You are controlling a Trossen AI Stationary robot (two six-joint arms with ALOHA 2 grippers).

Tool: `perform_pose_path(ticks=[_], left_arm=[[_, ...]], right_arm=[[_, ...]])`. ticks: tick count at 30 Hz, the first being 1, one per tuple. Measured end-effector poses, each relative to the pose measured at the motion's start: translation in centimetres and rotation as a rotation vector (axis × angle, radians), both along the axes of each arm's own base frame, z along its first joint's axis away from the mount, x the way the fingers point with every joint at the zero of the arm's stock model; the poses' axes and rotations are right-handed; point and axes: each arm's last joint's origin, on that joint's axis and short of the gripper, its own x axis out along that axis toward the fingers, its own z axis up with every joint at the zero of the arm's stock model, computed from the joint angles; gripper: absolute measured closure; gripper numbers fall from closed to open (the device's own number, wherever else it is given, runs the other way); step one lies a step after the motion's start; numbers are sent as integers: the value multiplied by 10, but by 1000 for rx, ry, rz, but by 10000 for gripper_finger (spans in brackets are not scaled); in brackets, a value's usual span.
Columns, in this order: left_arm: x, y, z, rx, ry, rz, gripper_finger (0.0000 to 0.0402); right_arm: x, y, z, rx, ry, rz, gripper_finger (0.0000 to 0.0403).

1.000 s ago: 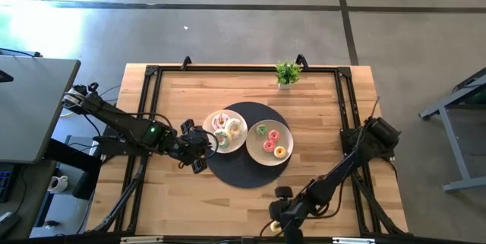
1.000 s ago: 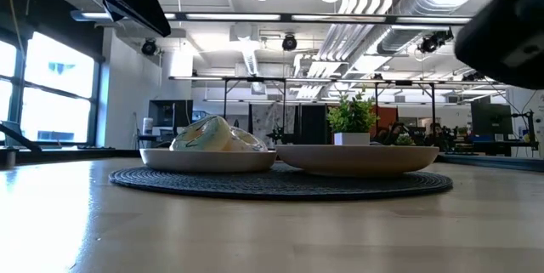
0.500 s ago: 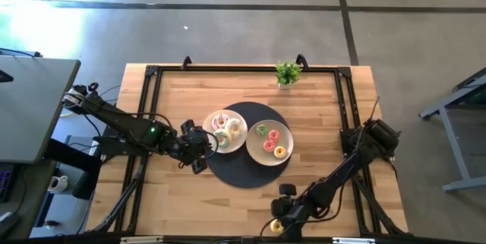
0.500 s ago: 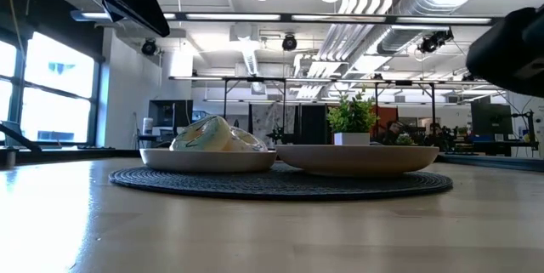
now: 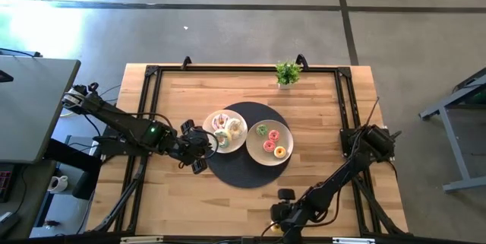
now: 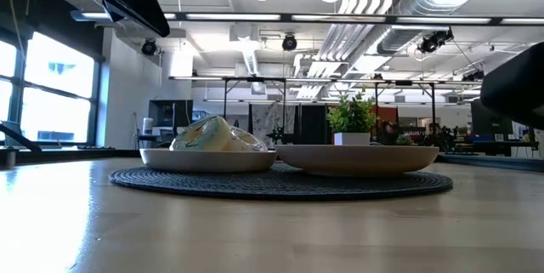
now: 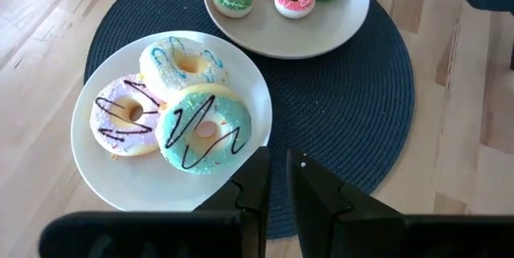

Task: Pick & Place donuts
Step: Put the yellow small donut on the light brown plate

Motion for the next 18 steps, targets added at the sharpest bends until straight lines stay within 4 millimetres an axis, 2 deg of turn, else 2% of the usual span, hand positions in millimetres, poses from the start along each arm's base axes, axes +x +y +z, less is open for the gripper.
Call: perform_pose_path(ticks=[5,12,14,18], left_arm=[[0,0,0,0,0,0,360],[1,-1,1,-8,-16,-1,360],[2,-1,1,-9,-20,-1,360],[2,-1,1,-8,-19,-1,360]], right_arm=[[1,-1,5,-27,-42,35,293],[10,-5,11,-105,-180,65,389],[14,-10,14,-176,-235,58,391],[29,-30,24,-395,-362,-18,372]])
